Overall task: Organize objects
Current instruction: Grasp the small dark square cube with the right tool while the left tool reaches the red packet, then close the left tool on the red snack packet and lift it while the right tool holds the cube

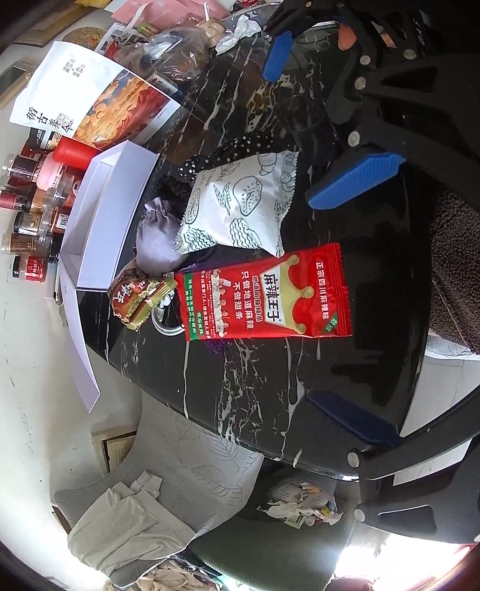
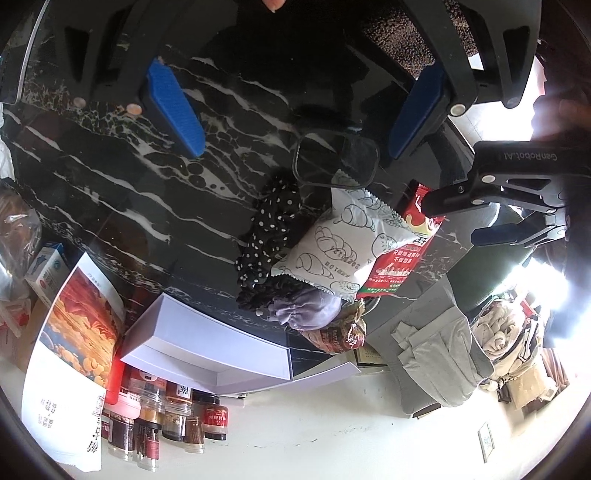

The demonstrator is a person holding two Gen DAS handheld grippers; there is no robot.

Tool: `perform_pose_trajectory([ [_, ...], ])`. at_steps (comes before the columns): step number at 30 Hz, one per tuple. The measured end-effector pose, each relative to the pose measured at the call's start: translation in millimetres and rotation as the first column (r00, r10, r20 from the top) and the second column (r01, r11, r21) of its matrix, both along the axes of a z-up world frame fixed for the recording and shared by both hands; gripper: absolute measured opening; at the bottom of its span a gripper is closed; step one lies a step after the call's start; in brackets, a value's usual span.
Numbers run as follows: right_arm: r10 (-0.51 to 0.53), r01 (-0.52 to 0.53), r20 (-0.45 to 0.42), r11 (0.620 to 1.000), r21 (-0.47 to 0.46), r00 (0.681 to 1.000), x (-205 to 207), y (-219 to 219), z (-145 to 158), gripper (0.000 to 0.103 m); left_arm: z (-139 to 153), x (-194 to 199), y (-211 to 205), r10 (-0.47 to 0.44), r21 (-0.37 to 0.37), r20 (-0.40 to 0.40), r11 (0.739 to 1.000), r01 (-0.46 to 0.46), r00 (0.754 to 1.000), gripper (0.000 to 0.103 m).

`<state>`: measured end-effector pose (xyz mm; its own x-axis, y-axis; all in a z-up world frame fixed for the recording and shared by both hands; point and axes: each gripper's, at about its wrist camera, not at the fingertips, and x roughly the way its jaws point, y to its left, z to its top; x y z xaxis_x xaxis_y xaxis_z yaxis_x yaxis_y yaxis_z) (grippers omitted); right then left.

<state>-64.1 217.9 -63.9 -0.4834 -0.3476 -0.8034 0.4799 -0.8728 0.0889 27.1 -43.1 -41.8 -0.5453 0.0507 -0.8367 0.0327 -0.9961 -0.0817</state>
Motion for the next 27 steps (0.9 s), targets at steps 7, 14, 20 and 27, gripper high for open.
perform_pose_trajectory([
  [7, 0.017, -0.016, 0.051, 1.000, -0.009, 0.999, -13, -6, -13, 0.086, -14, -19, -6, -0.004, 0.015, 0.018, 1.000, 0.003, 1.000, 0.098],
  [14, 0.069, -0.070, 0.047, 0.997, 0.025, 0.997, -15, -16, -20, 0.064, -28, -38, -3, -0.011, -0.016, 0.027, 1.000, 0.012, 1.000, 0.093],
  [20, 0.080, -0.081, 0.033, 0.996, 0.033, 0.996, -15, -15, -21, 0.063, -34, -47, 4, -0.019, -0.063, 0.020, 0.998, 0.020, 1.000, 0.083],
  [27, 0.072, -0.073, 0.029, 0.997, 0.029, 0.997, -14, -12, -20, 0.059, -30, -39, 5, -0.033, -0.050, -0.012, 0.998, 0.032, 0.999, 0.053],
])
